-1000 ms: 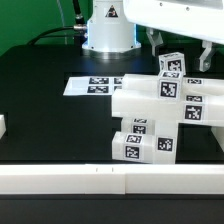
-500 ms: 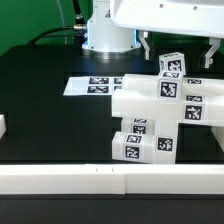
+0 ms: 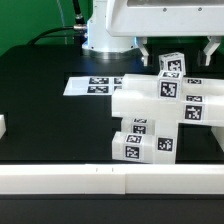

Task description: Assemble chair

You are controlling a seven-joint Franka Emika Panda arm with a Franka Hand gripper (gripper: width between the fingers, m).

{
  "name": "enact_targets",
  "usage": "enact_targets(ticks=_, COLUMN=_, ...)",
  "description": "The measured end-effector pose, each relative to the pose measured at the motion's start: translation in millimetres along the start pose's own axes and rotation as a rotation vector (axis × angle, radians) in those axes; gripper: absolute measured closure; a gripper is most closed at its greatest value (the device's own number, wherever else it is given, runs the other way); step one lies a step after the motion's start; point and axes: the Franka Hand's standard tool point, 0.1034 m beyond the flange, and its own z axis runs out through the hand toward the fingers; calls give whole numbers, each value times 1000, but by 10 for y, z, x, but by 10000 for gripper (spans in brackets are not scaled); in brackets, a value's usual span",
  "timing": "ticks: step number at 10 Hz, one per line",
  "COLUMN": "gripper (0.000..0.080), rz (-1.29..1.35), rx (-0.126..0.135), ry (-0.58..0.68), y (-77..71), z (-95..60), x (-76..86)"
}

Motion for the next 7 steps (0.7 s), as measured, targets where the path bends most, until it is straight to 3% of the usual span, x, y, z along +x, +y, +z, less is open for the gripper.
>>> enact_targets(ticks=2, gripper=150, rz=-85, rx=0, ry=3, y=16, z=2, x=5)
enact_targets(ticks=4, gripper=422, rz=-84, rx=0, ry=3, y=17, z=2, x=5)
enact_targets(ticks=5, gripper=422, rz=-84, rx=0, ry=3, y=18, z=2, x=5)
enact_targets(ticks=6, gripper=514, rz=-84, rx=0, ry=3, y=18, z=1, x=6)
enact_targets(ticks=7, gripper=514, rz=-84, rx=0, ry=3, y=19, z=1, x=6)
